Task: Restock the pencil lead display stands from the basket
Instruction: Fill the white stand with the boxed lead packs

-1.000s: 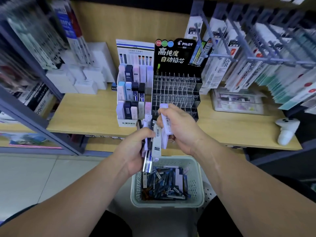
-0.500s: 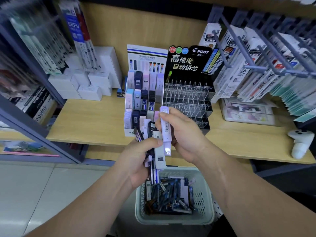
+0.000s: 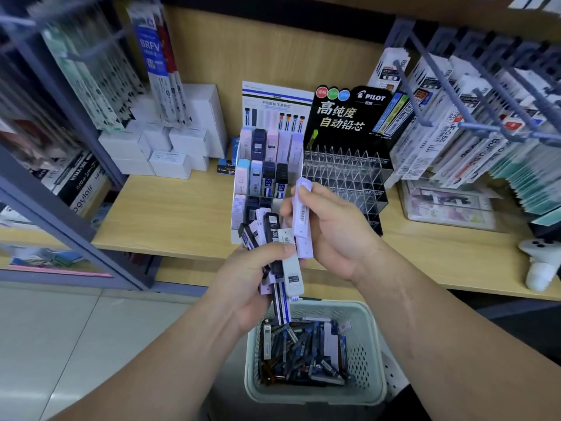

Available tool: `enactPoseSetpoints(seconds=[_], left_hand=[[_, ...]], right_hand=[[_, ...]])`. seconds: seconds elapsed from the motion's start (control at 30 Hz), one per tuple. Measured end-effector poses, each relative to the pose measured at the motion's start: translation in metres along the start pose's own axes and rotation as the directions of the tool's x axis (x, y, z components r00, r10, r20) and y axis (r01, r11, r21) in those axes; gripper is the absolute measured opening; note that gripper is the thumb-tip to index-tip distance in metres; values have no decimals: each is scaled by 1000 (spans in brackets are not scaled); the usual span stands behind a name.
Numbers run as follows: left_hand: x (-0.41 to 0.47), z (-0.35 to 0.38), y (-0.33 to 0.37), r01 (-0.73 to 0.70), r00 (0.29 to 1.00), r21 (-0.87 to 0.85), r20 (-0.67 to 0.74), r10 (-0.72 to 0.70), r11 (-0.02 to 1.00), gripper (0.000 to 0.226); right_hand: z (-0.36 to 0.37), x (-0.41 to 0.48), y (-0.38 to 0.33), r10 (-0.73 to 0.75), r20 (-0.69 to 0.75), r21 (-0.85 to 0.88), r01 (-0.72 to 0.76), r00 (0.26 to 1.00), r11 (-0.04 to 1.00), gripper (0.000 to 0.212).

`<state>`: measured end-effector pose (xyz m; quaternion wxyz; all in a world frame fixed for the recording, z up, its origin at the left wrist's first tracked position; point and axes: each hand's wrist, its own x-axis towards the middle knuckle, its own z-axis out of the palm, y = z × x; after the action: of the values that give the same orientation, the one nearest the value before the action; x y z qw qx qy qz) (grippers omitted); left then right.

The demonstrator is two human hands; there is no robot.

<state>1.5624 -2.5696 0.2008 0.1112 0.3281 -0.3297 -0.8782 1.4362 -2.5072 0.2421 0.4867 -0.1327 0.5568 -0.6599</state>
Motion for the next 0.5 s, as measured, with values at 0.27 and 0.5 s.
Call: enactPoseSetpoints(seconds=[0.27,0.5], left_hand=[[1,3,3,-50,997,-29,-54,48,998,39],[5,7,4,-122,992,-57,-48,119,991,49]], right_hand=[[15,2,8,-35,-248,275,105,968,956,14],[25,0,13,-16,-326,243,100,945,965,11]])
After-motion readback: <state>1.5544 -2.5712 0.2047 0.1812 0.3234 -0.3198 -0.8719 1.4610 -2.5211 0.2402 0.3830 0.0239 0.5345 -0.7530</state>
